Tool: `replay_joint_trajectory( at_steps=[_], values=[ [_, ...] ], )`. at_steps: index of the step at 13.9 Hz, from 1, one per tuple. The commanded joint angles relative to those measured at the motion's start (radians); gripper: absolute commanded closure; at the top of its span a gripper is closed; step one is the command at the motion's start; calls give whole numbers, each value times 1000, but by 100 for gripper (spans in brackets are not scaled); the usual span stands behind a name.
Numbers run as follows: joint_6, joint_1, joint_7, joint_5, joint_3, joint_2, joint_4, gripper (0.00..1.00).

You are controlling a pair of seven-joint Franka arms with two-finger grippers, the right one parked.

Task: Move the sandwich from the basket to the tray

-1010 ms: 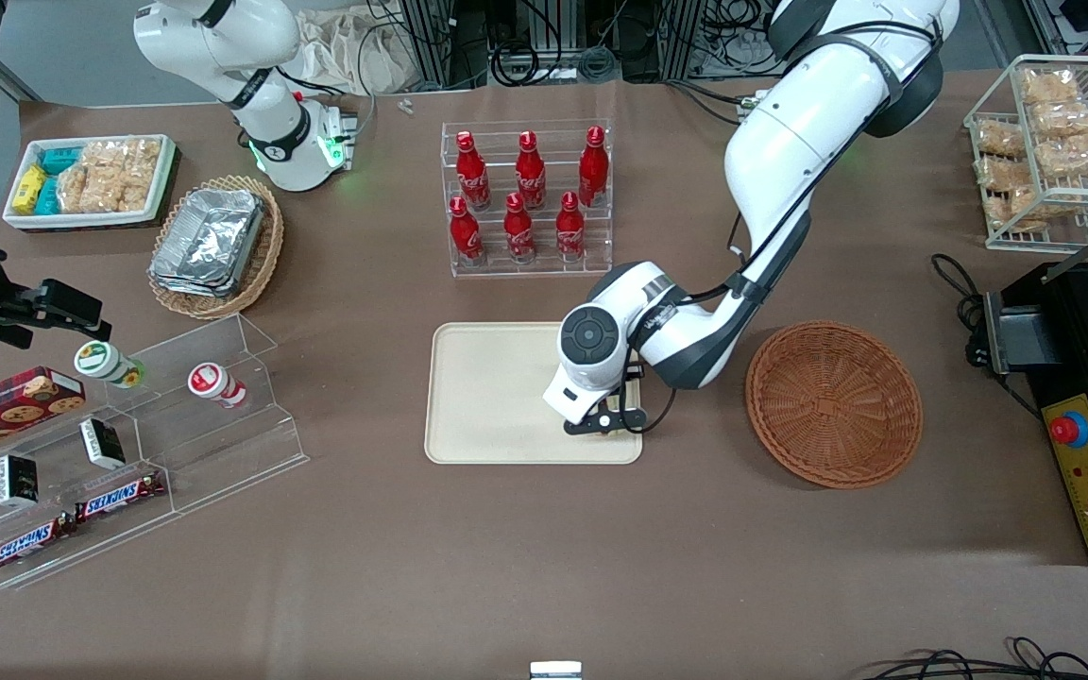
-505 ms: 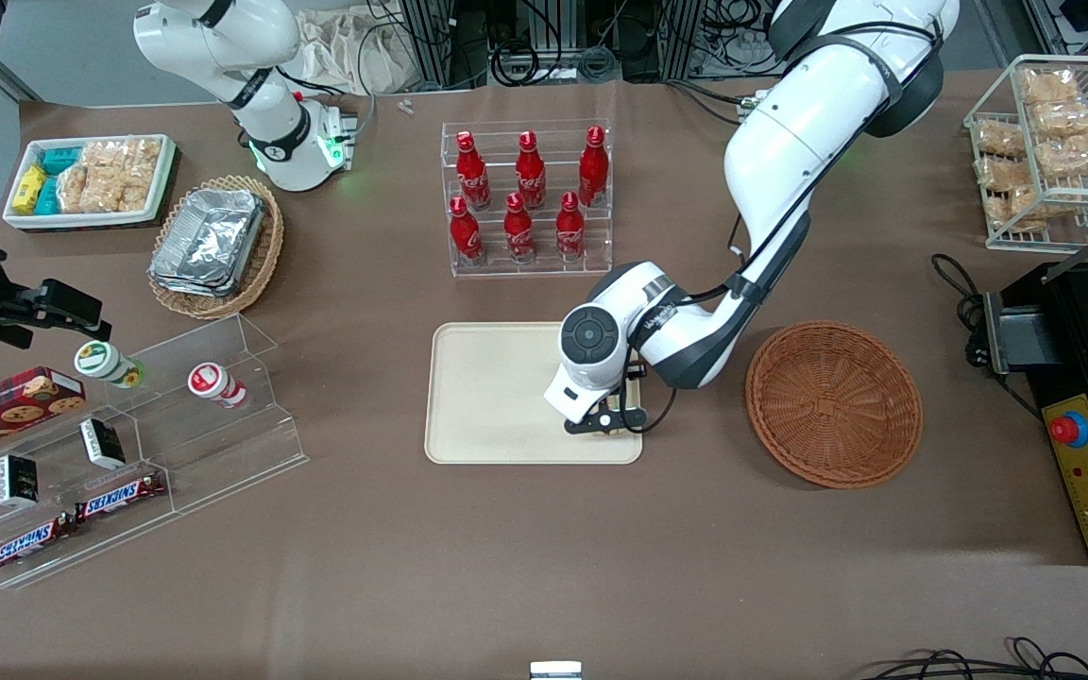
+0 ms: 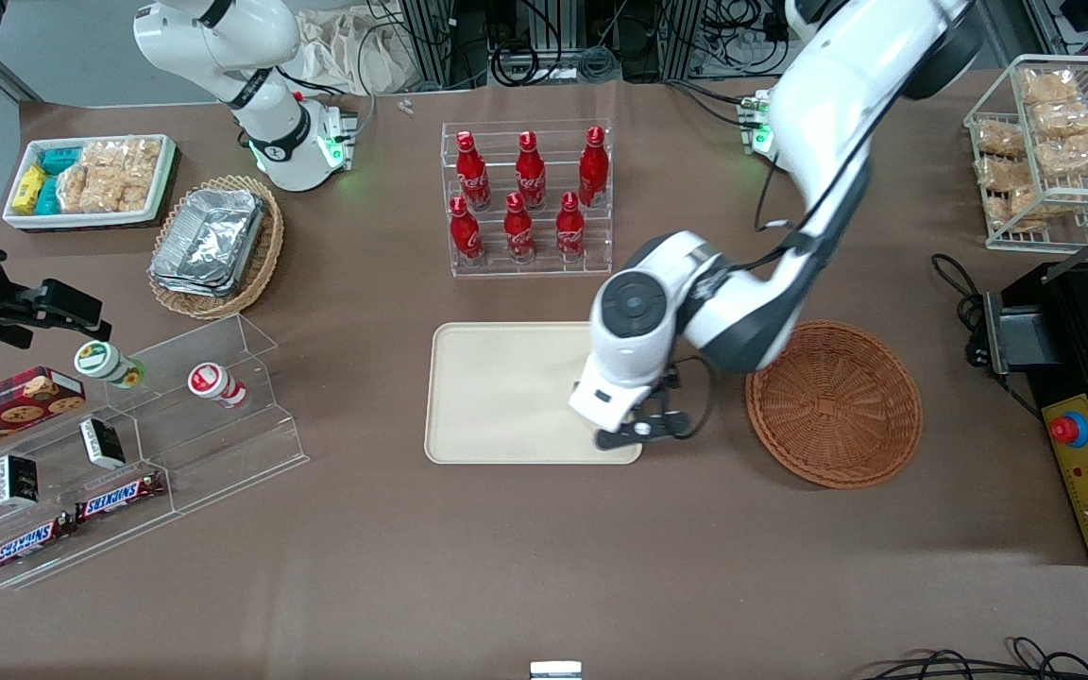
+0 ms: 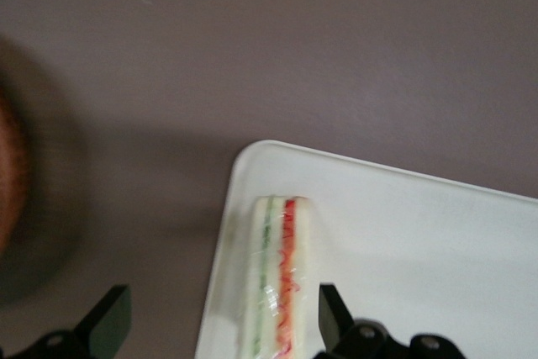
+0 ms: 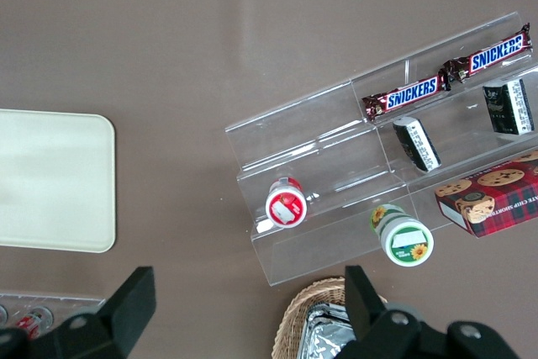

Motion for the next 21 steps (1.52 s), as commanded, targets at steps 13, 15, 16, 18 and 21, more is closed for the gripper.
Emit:
replay_joint_trajectory(
  at_steps=[13,15,16,18,21],
  values=[
    [-314,499,403,-337,-1,-435,-67,0],
    [-316,481,476,-338,66,-502,-157,0],
    [-307,455,508,-341,111,-549,-220,0],
    [-308,421,649,-367,181,-620,-308,0],
    [-310,418,732,-365,197,-648,-342,0]
  ],
)
